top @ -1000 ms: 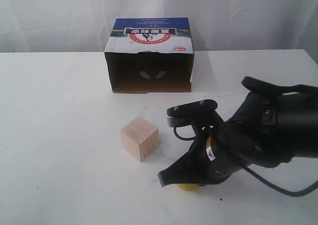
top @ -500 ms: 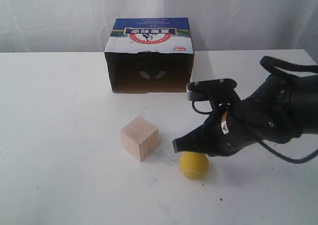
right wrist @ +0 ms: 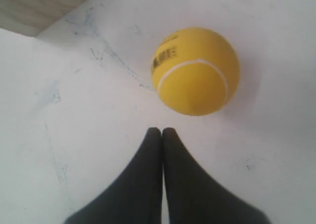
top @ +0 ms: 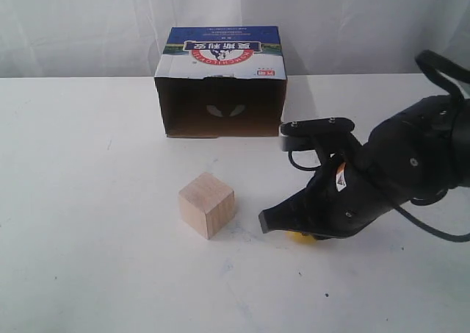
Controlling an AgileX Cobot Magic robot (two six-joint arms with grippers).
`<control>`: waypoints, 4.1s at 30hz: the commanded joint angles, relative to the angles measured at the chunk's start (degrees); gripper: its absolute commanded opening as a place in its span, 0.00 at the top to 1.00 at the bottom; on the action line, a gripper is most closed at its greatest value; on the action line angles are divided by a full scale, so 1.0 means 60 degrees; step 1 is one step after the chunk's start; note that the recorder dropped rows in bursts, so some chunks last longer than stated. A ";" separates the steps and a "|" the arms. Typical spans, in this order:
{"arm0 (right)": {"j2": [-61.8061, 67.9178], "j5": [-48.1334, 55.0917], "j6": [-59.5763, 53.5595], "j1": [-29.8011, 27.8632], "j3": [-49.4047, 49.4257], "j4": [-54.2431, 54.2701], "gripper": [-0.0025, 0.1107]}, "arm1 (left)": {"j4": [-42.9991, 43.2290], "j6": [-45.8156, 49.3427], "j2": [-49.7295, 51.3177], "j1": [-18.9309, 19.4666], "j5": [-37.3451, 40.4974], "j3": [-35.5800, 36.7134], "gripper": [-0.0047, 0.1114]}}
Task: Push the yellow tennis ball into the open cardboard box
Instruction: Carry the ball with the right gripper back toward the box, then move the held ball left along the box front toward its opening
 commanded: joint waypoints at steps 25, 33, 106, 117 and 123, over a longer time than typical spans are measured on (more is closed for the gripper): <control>0.1481 -0.2540 0.3121 -0.1589 -0.0841 -0.4678 0.98 | -0.0266 -0.0038 -0.0048 -0.0073 -0.0005 0.0033 0.96; 0.3317 -0.3157 0.3087 -0.2667 -0.2209 -0.4435 0.98 | -0.0322 -0.0056 -0.0048 -0.0073 -0.0005 0.0033 0.96; 0.2997 -0.2662 0.1886 -0.2782 -0.2252 -0.2445 0.98 | -0.0316 -0.0037 -0.0048 -0.0073 -0.0005 0.0033 0.96; 0.3029 -0.4126 0.1954 -0.3450 -0.3155 -0.2707 0.98 | -0.0316 -0.0037 -0.0048 -0.0073 -0.0005 0.0033 0.96; 0.3961 -0.3414 0.2269 -0.3725 -0.4288 -0.2707 0.98 | -0.0316 -0.0037 -0.0048 -0.0073 -0.0005 0.0033 0.96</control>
